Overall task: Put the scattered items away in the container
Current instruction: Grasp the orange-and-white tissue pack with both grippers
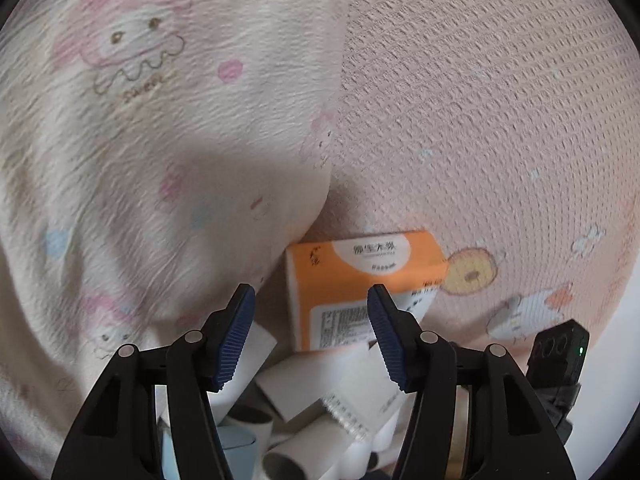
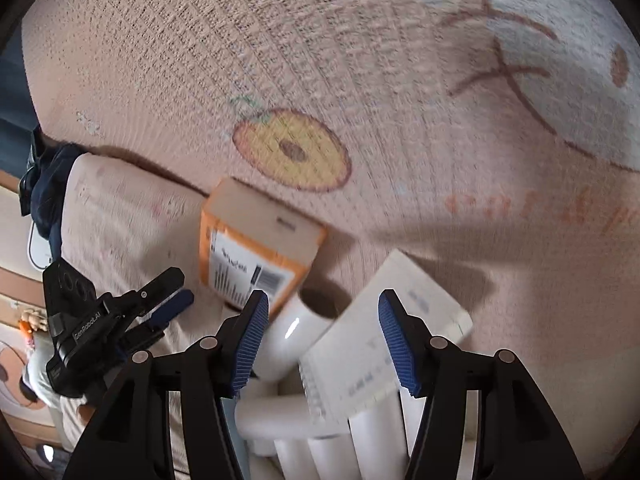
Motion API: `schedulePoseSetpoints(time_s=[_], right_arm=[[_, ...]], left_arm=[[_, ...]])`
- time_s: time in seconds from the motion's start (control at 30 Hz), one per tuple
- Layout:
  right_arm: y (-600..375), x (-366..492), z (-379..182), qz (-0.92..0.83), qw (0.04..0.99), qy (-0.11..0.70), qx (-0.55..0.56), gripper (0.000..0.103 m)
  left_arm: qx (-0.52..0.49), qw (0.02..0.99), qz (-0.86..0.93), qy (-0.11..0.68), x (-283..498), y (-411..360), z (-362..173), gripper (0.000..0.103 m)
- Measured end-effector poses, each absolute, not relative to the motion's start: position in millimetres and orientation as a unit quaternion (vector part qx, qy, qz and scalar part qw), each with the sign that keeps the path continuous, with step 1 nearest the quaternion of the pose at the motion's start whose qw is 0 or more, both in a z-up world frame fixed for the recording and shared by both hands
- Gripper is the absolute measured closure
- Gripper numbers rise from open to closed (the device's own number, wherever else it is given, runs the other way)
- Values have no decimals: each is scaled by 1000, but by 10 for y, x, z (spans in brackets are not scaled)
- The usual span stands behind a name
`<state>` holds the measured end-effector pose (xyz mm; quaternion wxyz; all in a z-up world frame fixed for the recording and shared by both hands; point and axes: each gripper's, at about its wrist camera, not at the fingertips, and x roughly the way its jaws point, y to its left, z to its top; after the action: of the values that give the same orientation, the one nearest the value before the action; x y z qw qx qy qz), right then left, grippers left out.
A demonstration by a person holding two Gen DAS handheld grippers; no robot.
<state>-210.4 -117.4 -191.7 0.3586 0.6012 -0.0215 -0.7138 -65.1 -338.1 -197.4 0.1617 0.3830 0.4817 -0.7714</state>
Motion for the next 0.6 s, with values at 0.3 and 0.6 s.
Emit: schedulePoseSetpoints(time_s=[0.3, 0.6], right_arm=[[-1467, -1974, -1951, -719, 407, 59, 560, 47], [-1605, -1886, -1946, -738, 444, 115, 495, 47]], left_arm=[[373, 161, -745, 529, -868, -3411, -2217, 39], [371, 136, -735, 552, -1058, -3293, -2331, 50]])
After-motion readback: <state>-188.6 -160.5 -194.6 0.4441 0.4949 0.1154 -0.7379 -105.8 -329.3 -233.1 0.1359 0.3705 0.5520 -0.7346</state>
